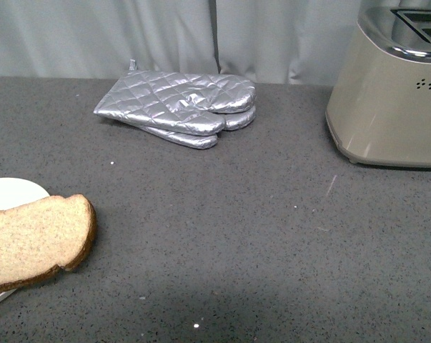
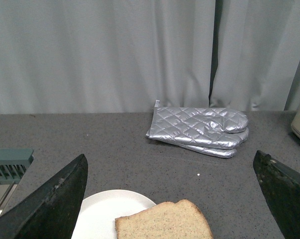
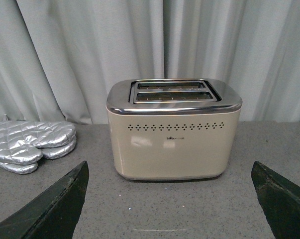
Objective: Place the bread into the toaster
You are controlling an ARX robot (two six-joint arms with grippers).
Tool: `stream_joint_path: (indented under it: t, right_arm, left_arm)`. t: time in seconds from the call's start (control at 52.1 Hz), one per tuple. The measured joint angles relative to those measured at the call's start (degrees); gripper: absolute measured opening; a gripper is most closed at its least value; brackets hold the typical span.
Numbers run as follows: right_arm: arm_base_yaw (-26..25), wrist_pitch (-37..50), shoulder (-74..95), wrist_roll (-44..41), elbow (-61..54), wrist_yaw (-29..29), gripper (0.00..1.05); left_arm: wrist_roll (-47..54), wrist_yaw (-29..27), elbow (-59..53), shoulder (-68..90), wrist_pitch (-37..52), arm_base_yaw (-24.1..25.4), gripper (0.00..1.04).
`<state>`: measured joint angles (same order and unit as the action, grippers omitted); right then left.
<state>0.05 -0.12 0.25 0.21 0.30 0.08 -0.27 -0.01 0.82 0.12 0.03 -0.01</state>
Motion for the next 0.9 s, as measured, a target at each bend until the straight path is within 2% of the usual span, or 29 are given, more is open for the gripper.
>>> stream_joint_path:
  t: [0.903]
  right_arm:
    - [0.00, 0.00, 0.00, 0.00, 0.00, -0.02, 0.95]
  left_arm:
    - [0.00, 0.00, 0.00, 0.00, 0.00, 0.00, 0.98]
